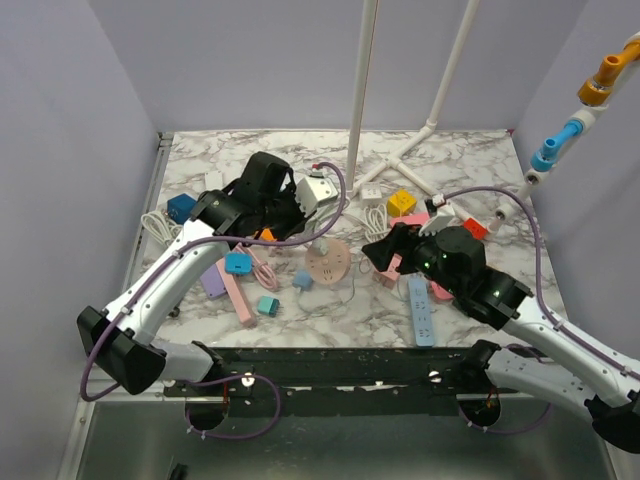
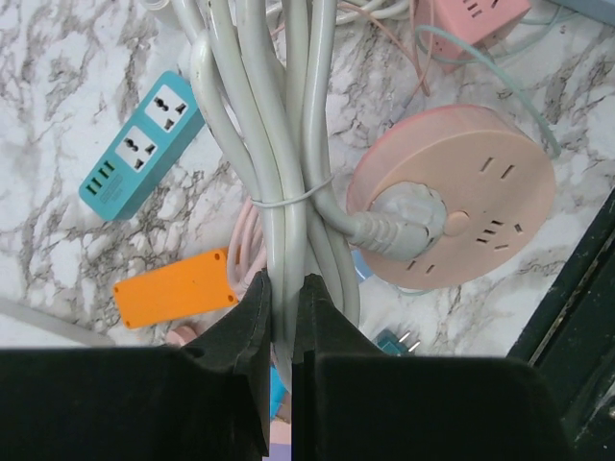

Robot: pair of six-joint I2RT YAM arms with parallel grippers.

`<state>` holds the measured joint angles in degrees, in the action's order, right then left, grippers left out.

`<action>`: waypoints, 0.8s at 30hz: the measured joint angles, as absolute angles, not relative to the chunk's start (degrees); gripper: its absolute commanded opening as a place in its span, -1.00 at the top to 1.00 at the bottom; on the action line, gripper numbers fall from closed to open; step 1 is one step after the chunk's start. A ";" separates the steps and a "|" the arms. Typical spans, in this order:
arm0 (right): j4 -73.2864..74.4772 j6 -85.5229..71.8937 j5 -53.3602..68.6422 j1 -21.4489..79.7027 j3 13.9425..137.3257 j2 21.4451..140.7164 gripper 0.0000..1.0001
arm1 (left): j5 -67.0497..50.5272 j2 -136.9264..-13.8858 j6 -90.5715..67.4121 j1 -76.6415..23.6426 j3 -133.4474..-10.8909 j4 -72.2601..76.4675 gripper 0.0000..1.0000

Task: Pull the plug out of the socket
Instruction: Pick up the socket from the corner of the board.

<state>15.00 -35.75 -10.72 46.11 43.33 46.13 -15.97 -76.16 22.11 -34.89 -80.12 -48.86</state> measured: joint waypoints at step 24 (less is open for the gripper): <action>-0.71 -34.48 2.11 46.11 45.93 54.17 -0.89 | -10.98 -68.84 26.89 -33.87 -80.36 -47.62 1.00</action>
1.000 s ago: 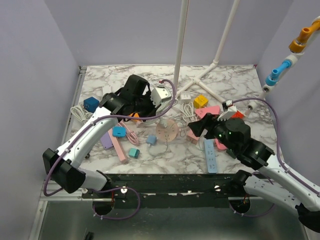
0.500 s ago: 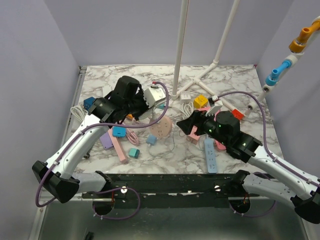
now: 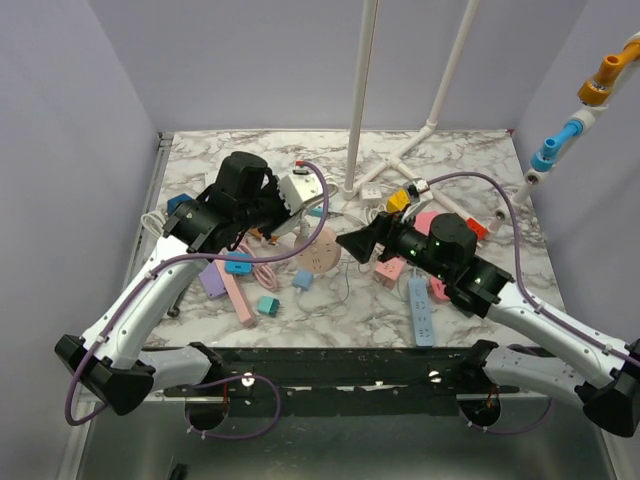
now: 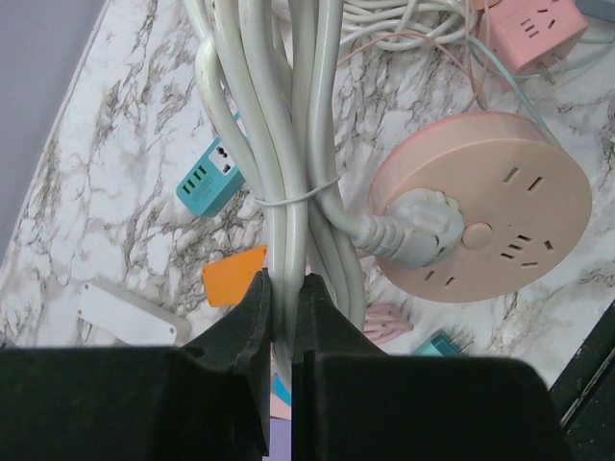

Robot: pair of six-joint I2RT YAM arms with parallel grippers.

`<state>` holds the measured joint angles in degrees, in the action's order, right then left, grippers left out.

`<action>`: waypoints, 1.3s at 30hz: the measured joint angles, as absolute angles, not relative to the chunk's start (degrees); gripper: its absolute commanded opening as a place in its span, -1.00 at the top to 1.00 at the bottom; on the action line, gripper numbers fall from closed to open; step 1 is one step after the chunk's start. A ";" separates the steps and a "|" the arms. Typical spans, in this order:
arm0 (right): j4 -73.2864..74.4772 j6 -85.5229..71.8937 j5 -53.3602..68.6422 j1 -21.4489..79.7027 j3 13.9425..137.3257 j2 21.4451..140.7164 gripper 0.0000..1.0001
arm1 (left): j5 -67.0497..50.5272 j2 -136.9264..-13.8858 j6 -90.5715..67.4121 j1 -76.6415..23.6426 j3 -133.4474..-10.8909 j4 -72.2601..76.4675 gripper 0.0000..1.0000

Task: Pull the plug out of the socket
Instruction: Pick up the socket from the corner of the board, then remove the socket from the socket.

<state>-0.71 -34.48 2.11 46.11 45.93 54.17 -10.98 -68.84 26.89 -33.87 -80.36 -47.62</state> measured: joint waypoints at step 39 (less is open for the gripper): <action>-19.70 -41.95 17.26 46.11 46.92 76.01 0.74 | -14.20 -66.26 24.75 -30.37 -82.19 -48.10 -0.75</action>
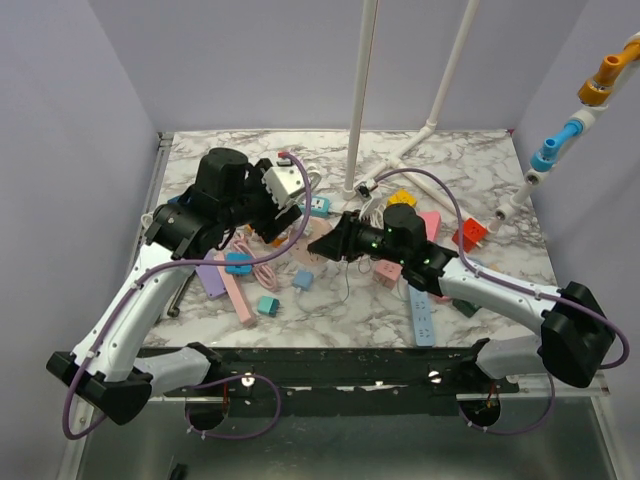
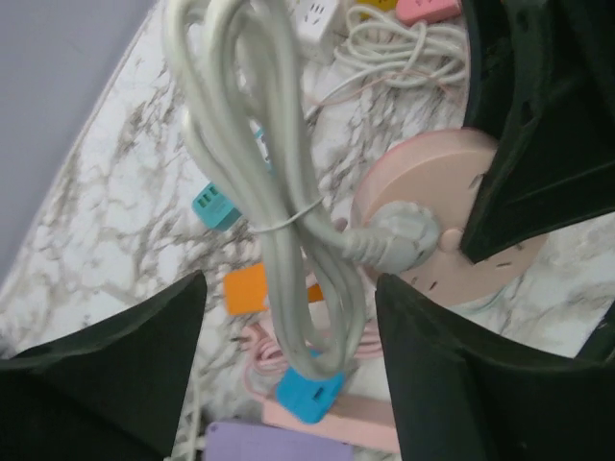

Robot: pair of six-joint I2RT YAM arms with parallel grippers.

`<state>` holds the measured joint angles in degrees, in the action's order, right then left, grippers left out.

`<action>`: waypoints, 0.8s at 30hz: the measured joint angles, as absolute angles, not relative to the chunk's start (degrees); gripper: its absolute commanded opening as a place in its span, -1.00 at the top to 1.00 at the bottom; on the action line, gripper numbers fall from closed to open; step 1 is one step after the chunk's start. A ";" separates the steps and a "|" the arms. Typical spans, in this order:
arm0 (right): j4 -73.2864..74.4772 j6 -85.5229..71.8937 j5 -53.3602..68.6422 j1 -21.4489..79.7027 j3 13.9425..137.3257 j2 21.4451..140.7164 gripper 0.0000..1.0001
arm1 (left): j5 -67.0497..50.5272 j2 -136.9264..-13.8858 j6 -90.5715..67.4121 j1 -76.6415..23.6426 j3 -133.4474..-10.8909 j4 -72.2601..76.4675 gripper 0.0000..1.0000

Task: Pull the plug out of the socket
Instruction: Remove the socket from the socket.

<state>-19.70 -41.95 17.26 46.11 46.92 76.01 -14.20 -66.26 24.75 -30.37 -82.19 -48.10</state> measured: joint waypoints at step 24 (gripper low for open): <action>19.59 -36.34 19.46 46.11 71.90 81.17 0.77 | -27.07 -50.46 56.71 -34.65 -62.22 -38.06 -0.97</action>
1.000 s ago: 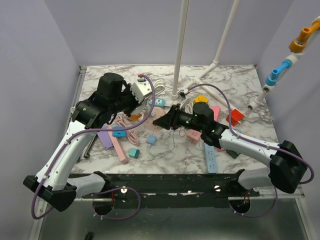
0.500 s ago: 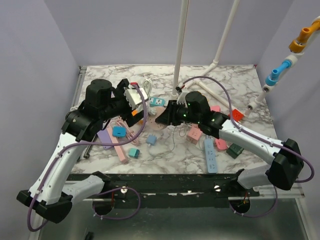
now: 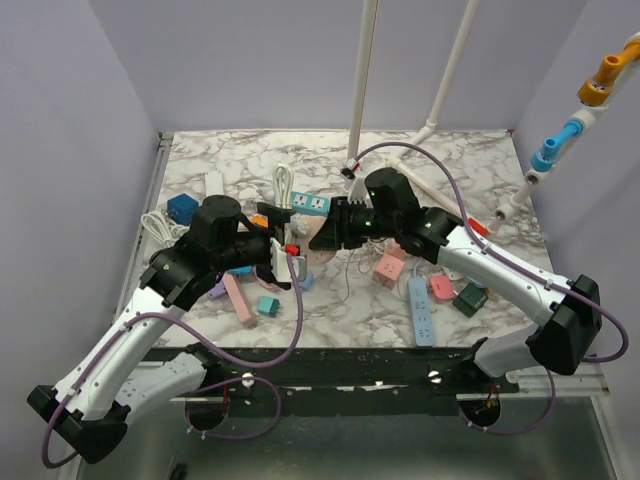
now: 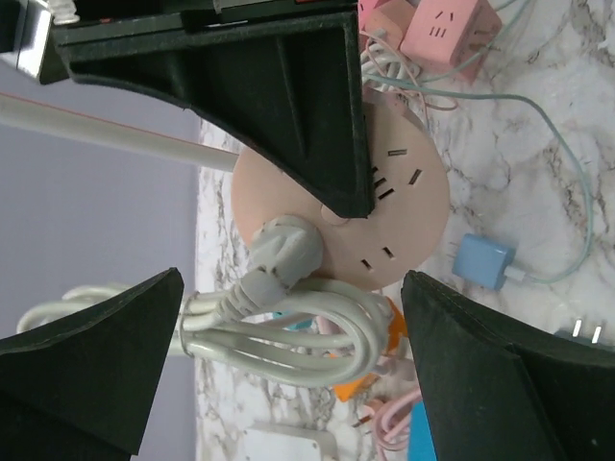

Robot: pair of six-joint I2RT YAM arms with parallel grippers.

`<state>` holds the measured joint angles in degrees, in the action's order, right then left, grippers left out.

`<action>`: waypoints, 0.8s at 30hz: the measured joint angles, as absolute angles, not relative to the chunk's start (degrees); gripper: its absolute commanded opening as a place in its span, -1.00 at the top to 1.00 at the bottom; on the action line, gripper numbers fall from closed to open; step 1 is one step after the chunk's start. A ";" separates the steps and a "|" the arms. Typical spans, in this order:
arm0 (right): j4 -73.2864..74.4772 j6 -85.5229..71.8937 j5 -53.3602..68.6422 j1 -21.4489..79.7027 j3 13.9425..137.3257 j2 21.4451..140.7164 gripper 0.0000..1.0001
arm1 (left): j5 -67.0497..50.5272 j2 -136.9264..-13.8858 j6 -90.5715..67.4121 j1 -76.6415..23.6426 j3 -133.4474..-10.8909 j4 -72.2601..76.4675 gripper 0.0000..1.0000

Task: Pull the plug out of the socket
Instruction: Remove the socket from the socket.

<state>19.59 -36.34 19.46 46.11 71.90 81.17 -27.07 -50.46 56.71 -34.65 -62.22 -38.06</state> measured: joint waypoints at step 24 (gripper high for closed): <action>27.03 -32.73 18.96 47.57 74.11 81.17 0.83 | -23.38 -60.84 76.01 -38.61 -65.95 -44.45 -0.31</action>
<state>27.03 -32.73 18.96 47.57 74.11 81.17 -23.38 -60.84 76.01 -38.61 -65.95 -44.45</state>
